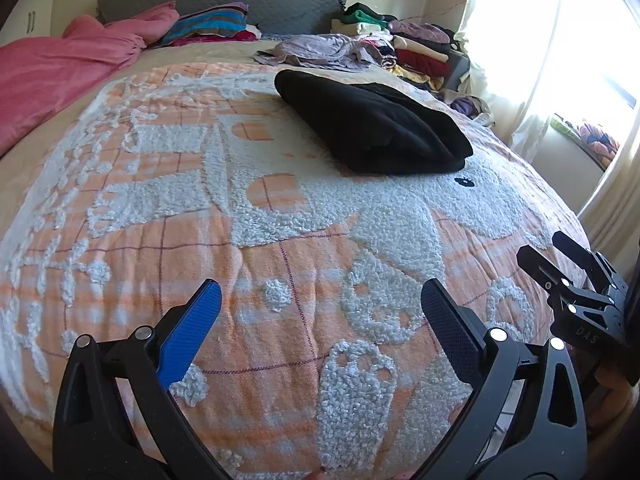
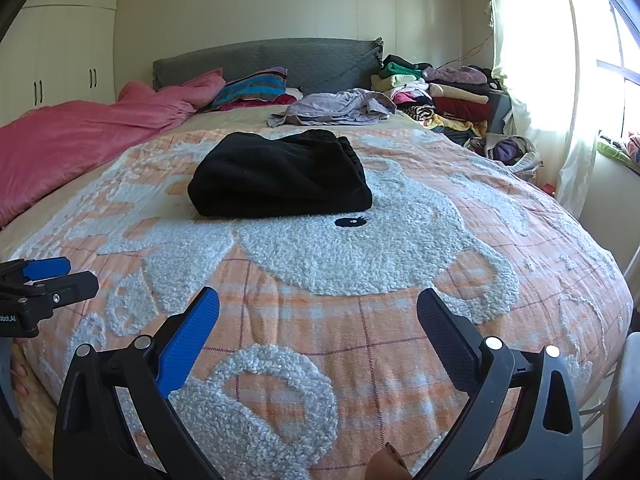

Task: Fold small clothes

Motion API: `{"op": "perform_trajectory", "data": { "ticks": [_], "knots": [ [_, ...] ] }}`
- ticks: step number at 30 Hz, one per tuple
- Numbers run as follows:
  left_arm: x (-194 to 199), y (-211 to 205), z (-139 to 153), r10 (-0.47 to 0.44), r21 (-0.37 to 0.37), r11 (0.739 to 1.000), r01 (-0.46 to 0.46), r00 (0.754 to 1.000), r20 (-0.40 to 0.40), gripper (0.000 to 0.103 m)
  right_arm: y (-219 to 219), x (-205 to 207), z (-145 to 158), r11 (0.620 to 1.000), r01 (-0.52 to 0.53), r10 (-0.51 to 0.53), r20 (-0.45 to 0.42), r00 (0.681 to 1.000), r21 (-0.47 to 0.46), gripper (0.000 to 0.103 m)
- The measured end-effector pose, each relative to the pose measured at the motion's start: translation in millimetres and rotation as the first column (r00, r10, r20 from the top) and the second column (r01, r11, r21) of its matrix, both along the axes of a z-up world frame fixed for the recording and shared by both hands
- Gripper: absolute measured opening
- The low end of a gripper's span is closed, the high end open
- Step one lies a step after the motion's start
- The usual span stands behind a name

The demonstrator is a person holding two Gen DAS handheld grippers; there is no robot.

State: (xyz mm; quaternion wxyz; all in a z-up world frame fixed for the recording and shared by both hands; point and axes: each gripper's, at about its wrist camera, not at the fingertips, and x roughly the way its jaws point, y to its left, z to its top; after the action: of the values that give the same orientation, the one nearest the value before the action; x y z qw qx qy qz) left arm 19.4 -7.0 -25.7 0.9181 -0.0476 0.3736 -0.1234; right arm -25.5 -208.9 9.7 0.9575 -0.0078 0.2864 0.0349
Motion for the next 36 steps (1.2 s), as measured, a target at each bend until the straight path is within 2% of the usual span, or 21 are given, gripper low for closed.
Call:
{"op": "perform_trajectory", "data": {
  "ticks": [36],
  "knots": [
    [-1.9, 4.7, 0.8, 0.053, 0.043, 0.998, -0.053, 0.999, -0.002, 0.094, 4.8, 3.8, -0.9, 1.0, -0.01, 0.01, -0.019, 1.0, 0.008, 0.099]
  ]
}}
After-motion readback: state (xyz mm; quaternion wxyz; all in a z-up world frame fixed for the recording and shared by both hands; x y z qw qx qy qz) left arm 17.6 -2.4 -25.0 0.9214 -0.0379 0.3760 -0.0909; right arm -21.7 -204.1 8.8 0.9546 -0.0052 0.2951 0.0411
